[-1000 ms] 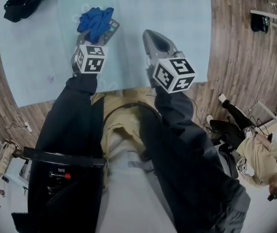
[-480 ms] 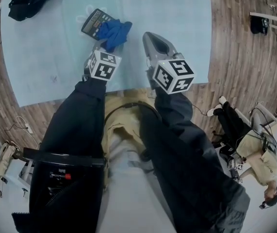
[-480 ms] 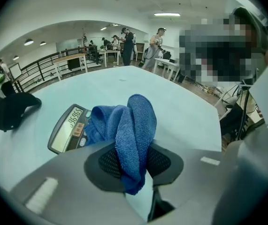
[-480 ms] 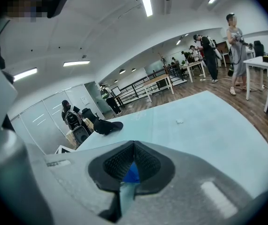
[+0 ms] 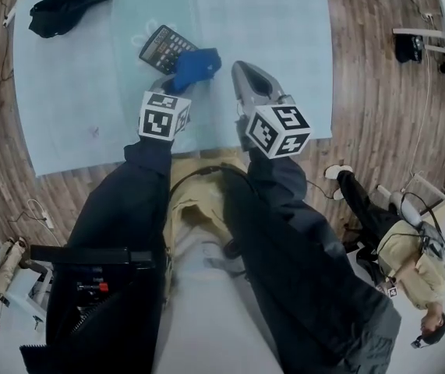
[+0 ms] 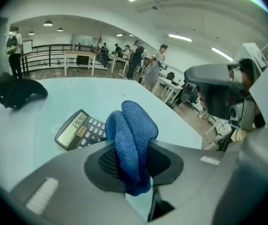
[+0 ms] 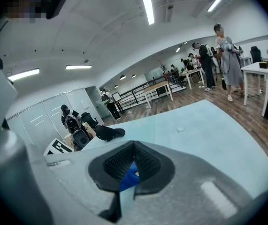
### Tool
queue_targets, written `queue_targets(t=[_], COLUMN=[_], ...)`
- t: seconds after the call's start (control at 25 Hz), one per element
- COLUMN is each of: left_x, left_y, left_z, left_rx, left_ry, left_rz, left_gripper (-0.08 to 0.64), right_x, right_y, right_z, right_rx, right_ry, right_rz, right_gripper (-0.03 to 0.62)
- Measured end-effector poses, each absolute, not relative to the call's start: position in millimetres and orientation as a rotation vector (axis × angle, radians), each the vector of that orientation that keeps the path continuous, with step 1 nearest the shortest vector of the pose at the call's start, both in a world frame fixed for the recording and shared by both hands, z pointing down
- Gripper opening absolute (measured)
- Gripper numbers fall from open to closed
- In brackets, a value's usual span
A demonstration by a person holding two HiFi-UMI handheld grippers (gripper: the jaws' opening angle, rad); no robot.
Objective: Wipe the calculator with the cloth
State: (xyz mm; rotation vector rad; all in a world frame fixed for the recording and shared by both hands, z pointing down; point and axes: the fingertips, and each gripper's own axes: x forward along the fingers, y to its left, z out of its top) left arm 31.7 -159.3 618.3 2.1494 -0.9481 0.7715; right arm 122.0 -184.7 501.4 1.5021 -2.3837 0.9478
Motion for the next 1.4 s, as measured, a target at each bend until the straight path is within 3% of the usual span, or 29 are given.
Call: queue_targets(t=[0.64, 1.4], left_x=[-45.5, -57.4], left_y=[-243.5, -253.3], left_z=[363.3, 259.9], left_rx=[2.373, 2.445], left_ry=[-1.381, -1.566], left_rz=[0.150, -0.088], left_gripper=[0.094, 0.094], right_x=[74.9, 93.5], right_y=[-223.9, -233.0], right_z=[319.6, 242.0], right_rx=[1.607, 1.739], right_ry=[-2.677, -2.734], right_rz=[0.408, 0.171], right_gripper=[-0.003, -0.002])
